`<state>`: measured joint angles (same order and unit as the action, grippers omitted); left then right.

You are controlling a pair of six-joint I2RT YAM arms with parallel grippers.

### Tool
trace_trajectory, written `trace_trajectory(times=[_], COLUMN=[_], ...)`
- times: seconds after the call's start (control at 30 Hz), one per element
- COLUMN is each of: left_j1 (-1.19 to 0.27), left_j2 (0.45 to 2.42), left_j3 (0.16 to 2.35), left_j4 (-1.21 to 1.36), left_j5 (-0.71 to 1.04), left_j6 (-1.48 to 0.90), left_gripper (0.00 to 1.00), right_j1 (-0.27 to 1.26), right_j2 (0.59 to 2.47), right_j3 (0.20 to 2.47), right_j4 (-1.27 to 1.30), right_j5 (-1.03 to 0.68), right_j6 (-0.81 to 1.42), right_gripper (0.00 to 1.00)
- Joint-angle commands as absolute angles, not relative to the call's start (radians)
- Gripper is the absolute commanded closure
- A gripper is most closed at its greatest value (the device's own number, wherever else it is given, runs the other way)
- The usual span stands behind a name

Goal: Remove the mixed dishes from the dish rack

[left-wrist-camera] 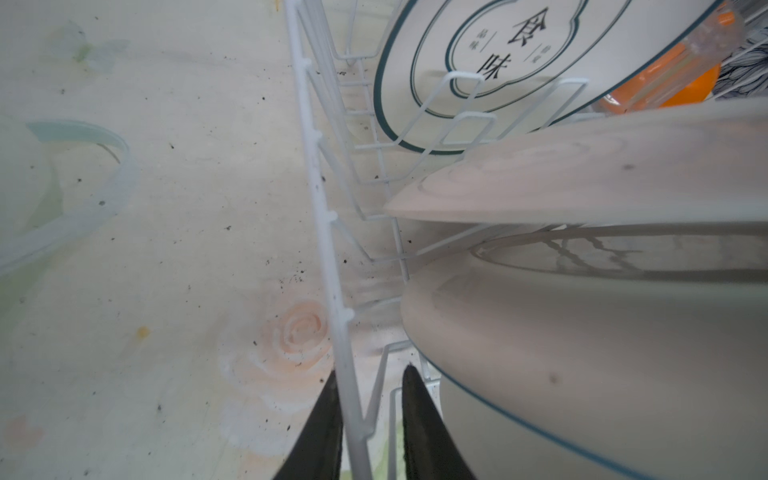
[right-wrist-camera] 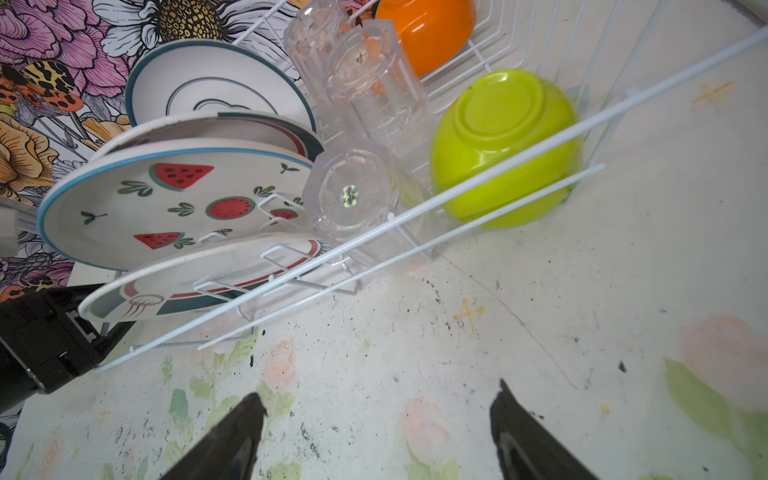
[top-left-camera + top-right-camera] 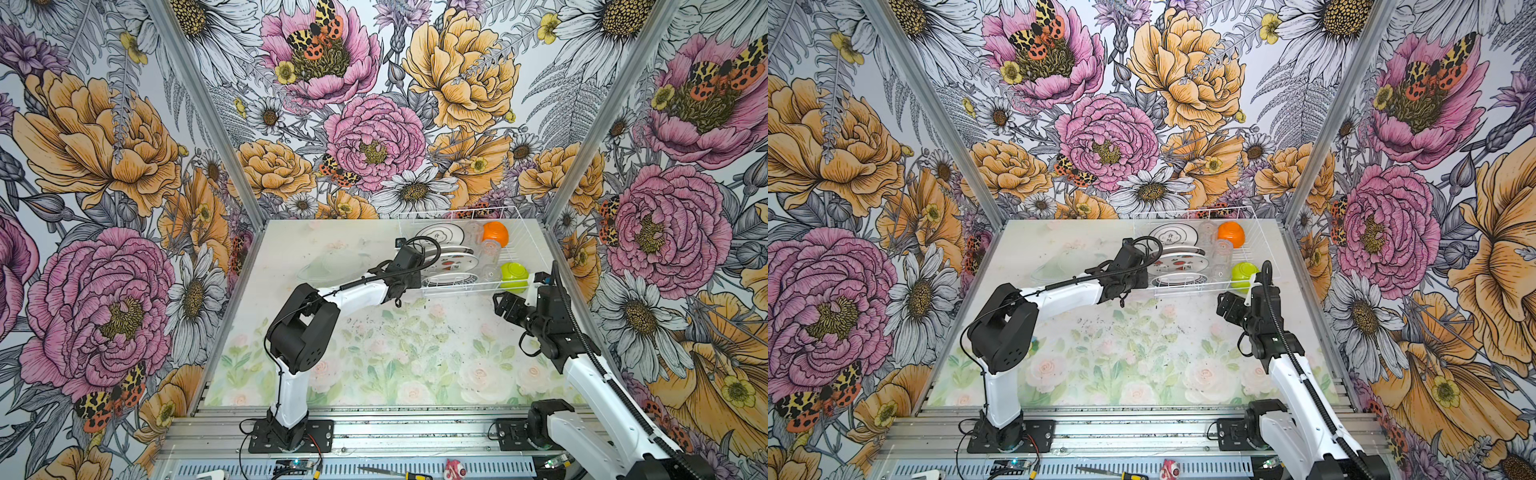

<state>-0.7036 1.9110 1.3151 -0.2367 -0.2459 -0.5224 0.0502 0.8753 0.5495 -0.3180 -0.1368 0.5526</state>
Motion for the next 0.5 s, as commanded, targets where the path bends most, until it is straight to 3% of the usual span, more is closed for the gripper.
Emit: trace_trajectory(times=[0.0, 0.47], left_j1=[-0.713, -0.717], left_j2=[1.849, 1.265], left_j3=[1.186, 0.703], left_j4=[-0.353, -0.407], left_j5=[-0.251, -0.257], left_j6=[-0.502, -0.548], left_gripper=[0.74, 0.74], right_j1=[0.036, -0.030], right_j2=[0.852, 0.895], right_j3=[0.591, 0.771], right_j4=[-0.351, -0.537], right_j5=[-0.145, -0.115], right_j6=[0.526, 0.387], right_gripper=[0.13, 0.10])
